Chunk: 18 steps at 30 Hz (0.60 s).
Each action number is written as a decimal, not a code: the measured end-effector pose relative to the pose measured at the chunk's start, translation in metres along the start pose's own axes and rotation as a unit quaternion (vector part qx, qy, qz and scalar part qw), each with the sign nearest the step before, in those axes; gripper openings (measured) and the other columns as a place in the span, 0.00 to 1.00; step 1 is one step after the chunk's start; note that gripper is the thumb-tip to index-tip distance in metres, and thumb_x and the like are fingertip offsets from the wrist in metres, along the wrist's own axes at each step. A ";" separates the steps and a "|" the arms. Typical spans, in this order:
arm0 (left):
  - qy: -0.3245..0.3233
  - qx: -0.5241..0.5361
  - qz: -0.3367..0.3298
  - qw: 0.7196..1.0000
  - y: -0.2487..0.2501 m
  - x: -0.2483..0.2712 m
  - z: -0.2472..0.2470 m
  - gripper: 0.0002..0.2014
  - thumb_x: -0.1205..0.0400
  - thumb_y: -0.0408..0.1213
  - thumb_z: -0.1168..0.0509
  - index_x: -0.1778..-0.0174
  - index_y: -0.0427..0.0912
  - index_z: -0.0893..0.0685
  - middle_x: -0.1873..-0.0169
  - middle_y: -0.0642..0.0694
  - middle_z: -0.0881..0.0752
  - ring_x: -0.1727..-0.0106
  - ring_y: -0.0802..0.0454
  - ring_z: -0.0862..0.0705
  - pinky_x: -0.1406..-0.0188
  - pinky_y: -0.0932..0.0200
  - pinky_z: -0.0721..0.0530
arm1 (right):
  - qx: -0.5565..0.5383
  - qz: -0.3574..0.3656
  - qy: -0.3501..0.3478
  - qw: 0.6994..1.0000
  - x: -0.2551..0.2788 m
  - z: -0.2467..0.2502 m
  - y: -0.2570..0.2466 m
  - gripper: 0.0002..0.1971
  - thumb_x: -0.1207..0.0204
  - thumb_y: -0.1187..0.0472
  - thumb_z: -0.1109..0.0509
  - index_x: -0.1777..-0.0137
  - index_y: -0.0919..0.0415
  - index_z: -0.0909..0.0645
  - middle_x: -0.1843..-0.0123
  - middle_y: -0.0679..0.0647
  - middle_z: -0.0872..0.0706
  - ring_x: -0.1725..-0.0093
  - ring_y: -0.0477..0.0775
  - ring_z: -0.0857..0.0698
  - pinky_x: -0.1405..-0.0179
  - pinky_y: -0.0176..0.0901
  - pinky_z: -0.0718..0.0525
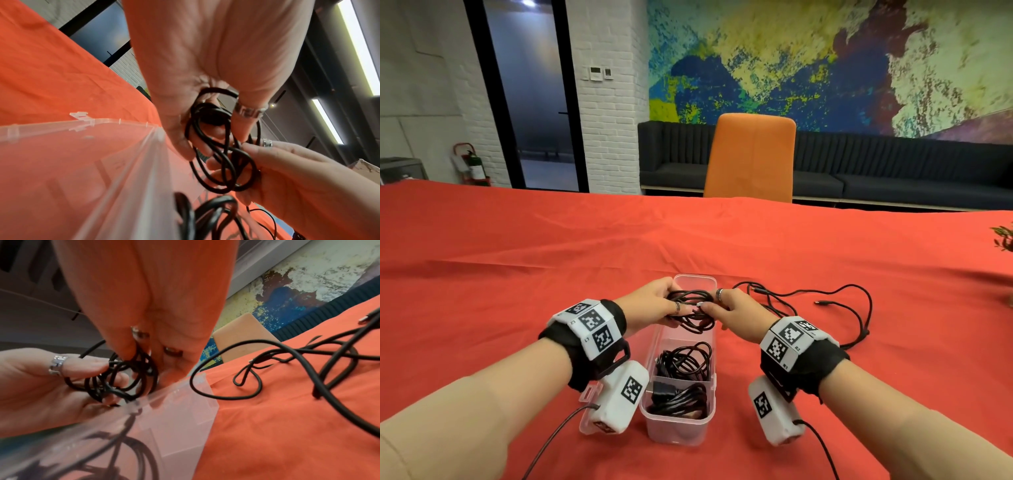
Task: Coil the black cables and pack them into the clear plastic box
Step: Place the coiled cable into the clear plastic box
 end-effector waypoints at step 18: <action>-0.055 -0.121 -0.066 0.989 0.020 0.004 0.005 0.11 0.20 0.27 0.35 0.52 0.41 0.32 0.57 0.40 0.18 0.56 0.52 0.21 0.54 0.60 0.22 | -0.331 -0.103 -0.201 0.916 -0.007 -0.007 -0.017 0.20 0.19 0.40 0.48 0.51 0.53 0.21 0.56 0.53 0.15 0.67 0.45 0.21 0.74 0.34 0.31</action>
Point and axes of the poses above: each hand's wrist, its own x-axis away from the middle knuckle, its own z-axis out of the back of the hand, y = z × x, the point moved 3 cm from there along -x, towards the middle knuckle
